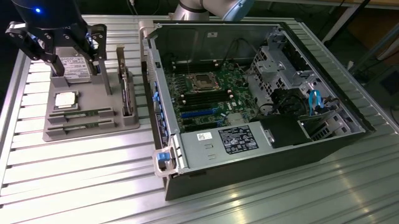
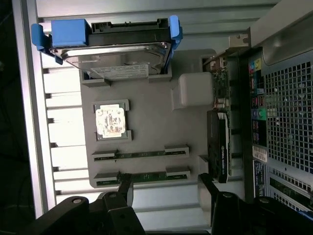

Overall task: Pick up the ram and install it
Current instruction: 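Pick up the ram and move it above insertion slot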

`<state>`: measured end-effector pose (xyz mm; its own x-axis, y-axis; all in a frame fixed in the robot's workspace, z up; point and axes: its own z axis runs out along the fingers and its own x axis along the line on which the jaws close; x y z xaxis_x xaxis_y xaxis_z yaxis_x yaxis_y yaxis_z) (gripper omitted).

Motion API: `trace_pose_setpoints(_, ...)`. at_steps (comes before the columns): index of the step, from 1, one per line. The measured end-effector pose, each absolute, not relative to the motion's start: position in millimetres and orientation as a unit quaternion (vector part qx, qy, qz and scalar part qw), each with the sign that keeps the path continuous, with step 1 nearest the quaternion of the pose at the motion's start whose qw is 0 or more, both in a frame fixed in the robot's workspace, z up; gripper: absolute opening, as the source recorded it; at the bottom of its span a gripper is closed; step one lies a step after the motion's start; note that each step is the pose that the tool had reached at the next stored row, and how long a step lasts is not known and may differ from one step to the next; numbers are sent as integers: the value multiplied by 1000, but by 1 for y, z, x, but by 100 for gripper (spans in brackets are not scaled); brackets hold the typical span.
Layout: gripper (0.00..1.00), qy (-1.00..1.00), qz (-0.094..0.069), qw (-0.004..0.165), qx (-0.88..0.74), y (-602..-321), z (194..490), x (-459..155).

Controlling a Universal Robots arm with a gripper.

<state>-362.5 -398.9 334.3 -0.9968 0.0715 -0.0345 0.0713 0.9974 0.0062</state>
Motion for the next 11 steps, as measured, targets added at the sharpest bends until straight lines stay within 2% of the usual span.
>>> trace_pose_setpoints(11, 64, 999, 2, 17, 35, -399, 330, -362)
